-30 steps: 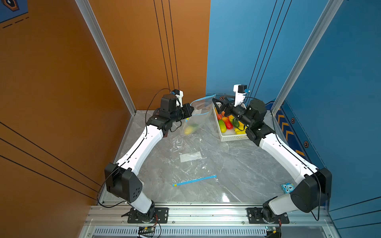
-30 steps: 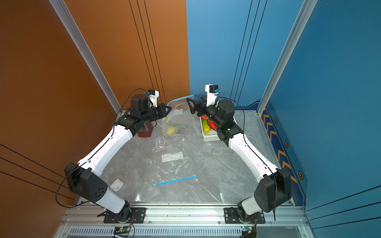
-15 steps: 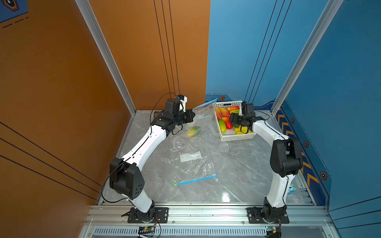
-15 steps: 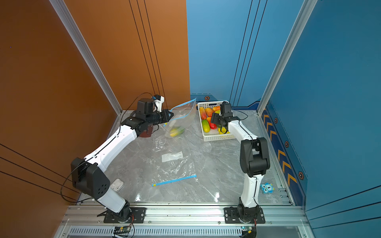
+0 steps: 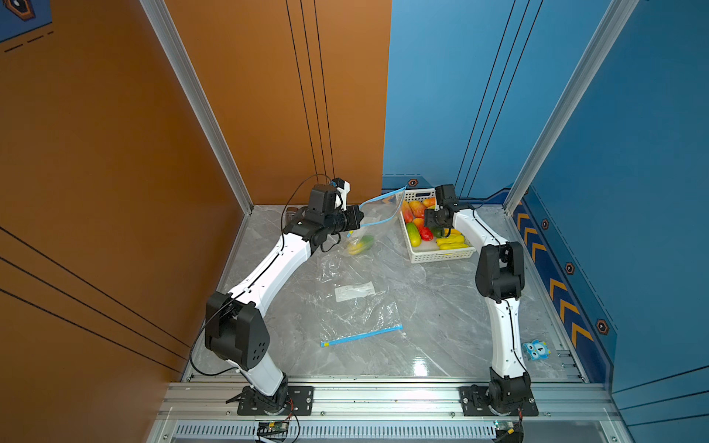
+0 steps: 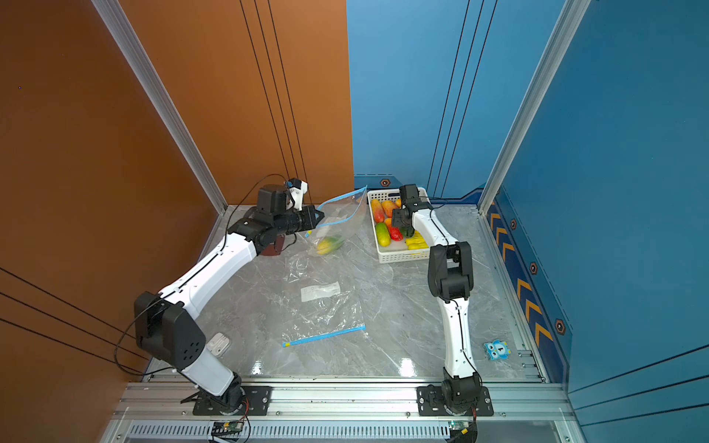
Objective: Place the mango in a zip-top bag and seal the zipper
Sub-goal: Pick up the mango from the basket, then place the mango in the zipper food storage bag.
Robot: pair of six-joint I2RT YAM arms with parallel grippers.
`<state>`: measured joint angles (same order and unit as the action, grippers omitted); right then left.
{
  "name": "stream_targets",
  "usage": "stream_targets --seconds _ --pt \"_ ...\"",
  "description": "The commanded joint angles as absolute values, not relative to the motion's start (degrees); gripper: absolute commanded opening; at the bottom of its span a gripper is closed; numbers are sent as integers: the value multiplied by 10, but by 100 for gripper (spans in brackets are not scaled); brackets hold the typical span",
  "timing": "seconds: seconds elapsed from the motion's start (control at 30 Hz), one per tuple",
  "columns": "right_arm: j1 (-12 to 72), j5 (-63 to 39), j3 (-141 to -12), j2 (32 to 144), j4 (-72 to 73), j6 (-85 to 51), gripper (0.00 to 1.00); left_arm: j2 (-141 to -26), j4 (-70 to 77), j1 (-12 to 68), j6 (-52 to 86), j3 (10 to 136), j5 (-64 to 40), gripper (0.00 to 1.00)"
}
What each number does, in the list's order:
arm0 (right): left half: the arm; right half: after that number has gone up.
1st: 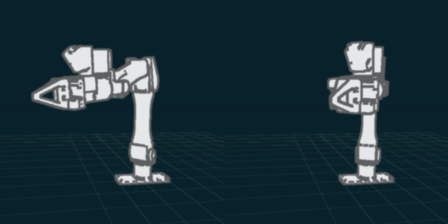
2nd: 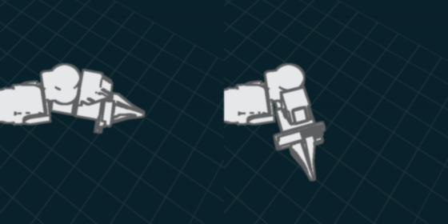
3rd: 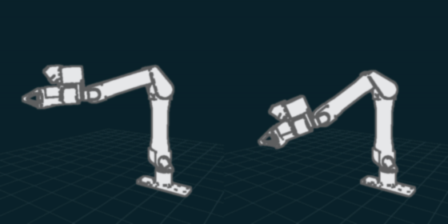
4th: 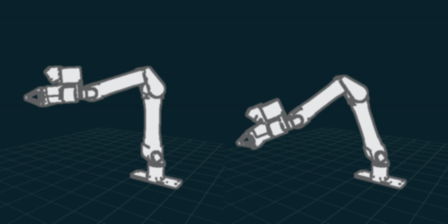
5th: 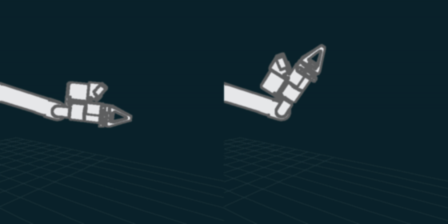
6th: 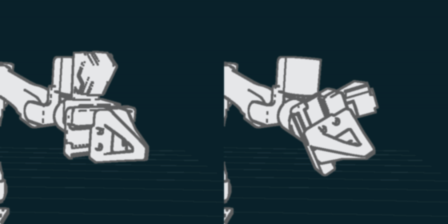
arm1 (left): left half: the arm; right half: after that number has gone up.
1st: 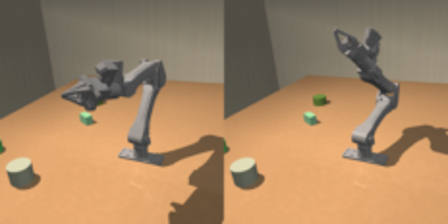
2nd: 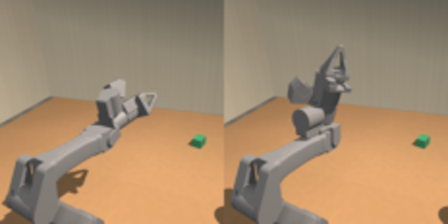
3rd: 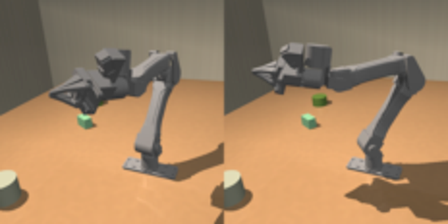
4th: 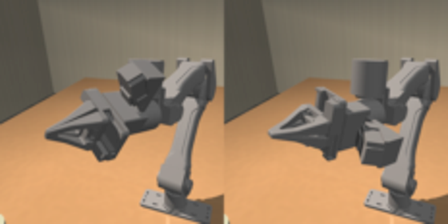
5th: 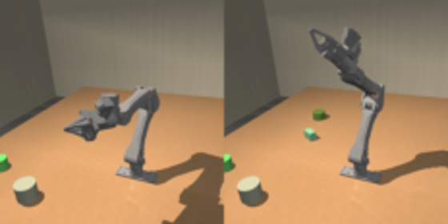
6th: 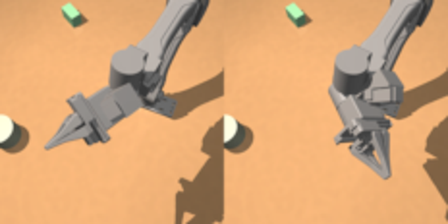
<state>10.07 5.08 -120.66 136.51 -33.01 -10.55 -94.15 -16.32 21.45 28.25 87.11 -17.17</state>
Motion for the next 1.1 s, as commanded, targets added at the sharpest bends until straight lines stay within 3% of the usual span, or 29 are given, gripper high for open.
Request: stream_targets --seconds 0.0,0.27,0.4,0.5,0.63,0.7,0.93,1.07 --pt "103 81 -1228 1374 -383 -86 61 -943 -167 218 269 868 -174 0" --pt "112 37 -1220 1308 -398 -94 32 -945 -166 217 271 868 -172 0" --pt "112 0 -1186 1219 -382 -138 26 -949 -166 216 280 866 -173 0" --pt "121 -58 -1074 1085 -255 -188 22 -953 -166 215 283 866 -179 0" --pt "162 -78 -840 889 86 -236 21 -959 -166 214 287 872 -184 0" --pt "191 -69 -780 842 198 -237 21 -961 -166 214 288 878 -190 0" --pt "325 -67 -815 891 289 -109 21 -957 -166 214 294 889 -200 0" --pt "340 -75 -852 943 302 -90 21 -958 -166 211 306 894 -216 0"
